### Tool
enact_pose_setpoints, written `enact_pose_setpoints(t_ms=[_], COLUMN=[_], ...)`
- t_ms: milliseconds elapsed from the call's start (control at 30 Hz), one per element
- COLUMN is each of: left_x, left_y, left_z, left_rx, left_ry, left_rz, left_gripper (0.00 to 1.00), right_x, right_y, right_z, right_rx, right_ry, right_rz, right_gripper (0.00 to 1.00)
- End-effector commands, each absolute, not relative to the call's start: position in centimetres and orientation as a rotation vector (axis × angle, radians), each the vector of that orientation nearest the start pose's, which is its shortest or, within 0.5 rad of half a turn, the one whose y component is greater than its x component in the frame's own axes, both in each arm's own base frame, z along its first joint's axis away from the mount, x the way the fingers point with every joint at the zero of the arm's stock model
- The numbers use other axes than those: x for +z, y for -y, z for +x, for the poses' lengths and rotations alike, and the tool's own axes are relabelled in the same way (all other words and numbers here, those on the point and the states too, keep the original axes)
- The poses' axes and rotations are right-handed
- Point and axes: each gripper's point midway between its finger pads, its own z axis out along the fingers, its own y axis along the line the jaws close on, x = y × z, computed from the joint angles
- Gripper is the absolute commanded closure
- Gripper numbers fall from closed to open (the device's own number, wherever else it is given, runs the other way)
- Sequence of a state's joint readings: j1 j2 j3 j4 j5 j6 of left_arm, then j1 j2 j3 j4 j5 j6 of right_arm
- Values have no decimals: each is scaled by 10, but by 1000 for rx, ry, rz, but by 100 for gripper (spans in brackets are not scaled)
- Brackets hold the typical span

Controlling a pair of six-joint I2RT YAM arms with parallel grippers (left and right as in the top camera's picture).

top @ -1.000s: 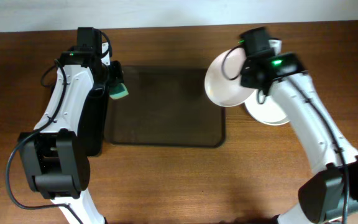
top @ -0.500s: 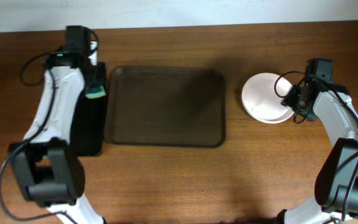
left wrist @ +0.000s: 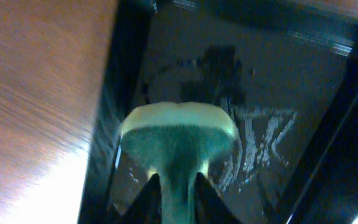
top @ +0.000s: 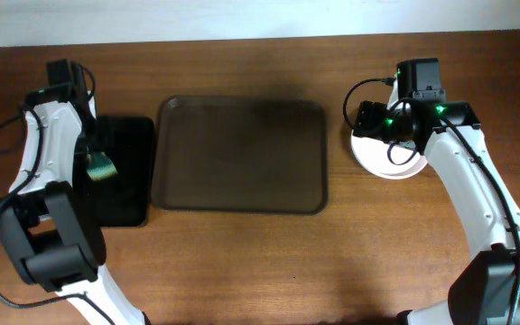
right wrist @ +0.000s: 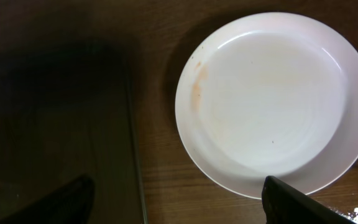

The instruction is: Clean dirty plates on tray and stack at the side

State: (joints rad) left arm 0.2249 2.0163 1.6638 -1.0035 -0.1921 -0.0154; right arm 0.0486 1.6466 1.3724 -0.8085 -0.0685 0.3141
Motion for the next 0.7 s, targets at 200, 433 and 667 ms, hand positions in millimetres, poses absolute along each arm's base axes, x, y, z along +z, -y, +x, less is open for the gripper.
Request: enact_pose_setpoints(t_ms=[200,433,667], left_x=[156,225,225], left_y=[-117,-83,-83], left_z=[433,440,440], left_rx=[208,9,9], left_ry=[-2816,-2643,-2643], left_rz=[-346,-264,-264], left_gripper=[1,1,1], right_x=[201,334,334], right_y=[-24,-14,-17], right_z=[399,305,241], right_rx=[145,133,173], right_ry=[-2533,-2207,-2255], right_rz=[266,180,173], right_gripper=[14,4,2])
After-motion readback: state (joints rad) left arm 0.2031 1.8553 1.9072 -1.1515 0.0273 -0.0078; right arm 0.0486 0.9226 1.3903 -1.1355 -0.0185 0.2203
